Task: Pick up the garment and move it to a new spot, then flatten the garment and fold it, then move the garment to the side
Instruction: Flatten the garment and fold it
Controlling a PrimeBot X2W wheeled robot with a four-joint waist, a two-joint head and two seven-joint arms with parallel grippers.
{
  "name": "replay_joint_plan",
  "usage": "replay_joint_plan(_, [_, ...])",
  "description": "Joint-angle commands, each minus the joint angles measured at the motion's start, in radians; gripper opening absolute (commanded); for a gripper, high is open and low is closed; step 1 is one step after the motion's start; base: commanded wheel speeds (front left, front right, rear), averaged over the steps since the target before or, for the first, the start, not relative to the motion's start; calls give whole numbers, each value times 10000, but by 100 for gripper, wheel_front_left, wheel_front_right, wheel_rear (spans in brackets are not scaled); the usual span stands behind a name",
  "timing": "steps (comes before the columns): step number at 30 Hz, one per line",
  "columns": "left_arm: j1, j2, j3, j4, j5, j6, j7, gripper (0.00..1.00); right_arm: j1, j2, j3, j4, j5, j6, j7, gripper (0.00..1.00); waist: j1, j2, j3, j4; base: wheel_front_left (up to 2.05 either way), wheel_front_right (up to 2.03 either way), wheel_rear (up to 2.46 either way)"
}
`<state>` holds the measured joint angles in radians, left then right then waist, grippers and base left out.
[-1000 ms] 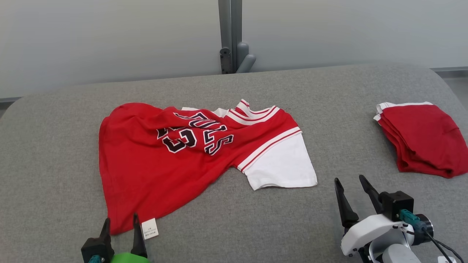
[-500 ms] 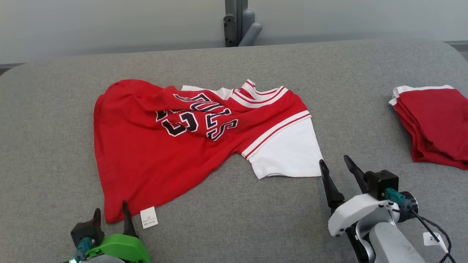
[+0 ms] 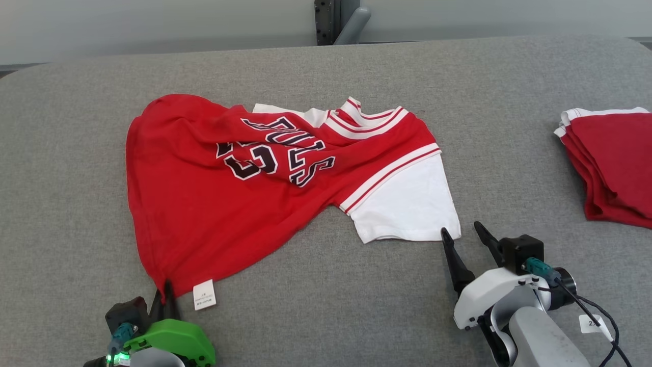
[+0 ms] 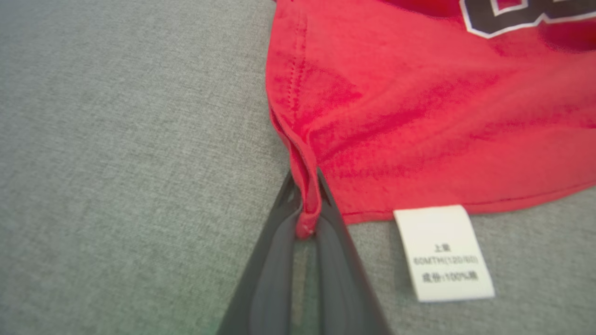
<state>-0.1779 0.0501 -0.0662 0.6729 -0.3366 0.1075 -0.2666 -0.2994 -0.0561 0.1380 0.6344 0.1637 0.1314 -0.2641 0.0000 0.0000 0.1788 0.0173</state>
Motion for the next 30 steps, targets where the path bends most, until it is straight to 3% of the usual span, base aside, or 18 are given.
replay_joint_plan(1, [-26, 14, -85, 122, -125, -17, 46, 0, -149, -17, -5, 122, -51, -16, 1, 100, 0, 0, 13, 28, 0, 0, 0])
replay_joint_plan(6, [-11, 9, -267, 139, -142, -168, 46, 0, -223, -8, 53, 742, 52, -16, 1, 100, 0, 0, -26, 144, 0, 0, 0])
replay_joint_plan(7, [2, 11, -330, 115, -84, -218, 46, 0, -319, -2, 71, 879, 97, -16, 1, 94, 0, 0, -32, 196, 0, 0, 0])
replay_joint_plan(8, [0, 11, -354, 92, -47, -250, 46, 0, -339, 1, 57, 966, 133, -16, 3, 78, 0, 0, -30, 220, 0, 0, 0])
replay_joint_plan(9, [-11, 11, -381, 64, -1, -284, 46, 0, -363, 4, 42, 1047, 178, -16, 3, 49, 0, 0, -24, 243, 0, 0, 0])
replay_joint_plan(14, [-122, 12, -414, -56, 126, -361, 39, 0, -623, 11, 89, 1361, 247, -16, 4, 28, 0, 0, 37, 323, 0, 0, 0])
replay_joint_plan(15, [-152, 14, -410, -73, 149, -378, 39, 0, -672, 12, 137, 1472, 254, -16, 6, 0, 0, 0, 43, 338, 0, 0, 0])
replay_joint_plan(22, [-154, 18, -252, -329, 462, -551, 31, 0, -876, -6, -55, 1270, 457, -16, 4, 0, 0, 0, -187, 378, 0, 0, 0])
replay_joint_plan(30, [49, 237, 299, -1440, 1114, -1107, 27, 0, -232, -78, -342, -981, 986, -16, 0, 0, 0, 0, -1555, 117, 0, 0, 0])
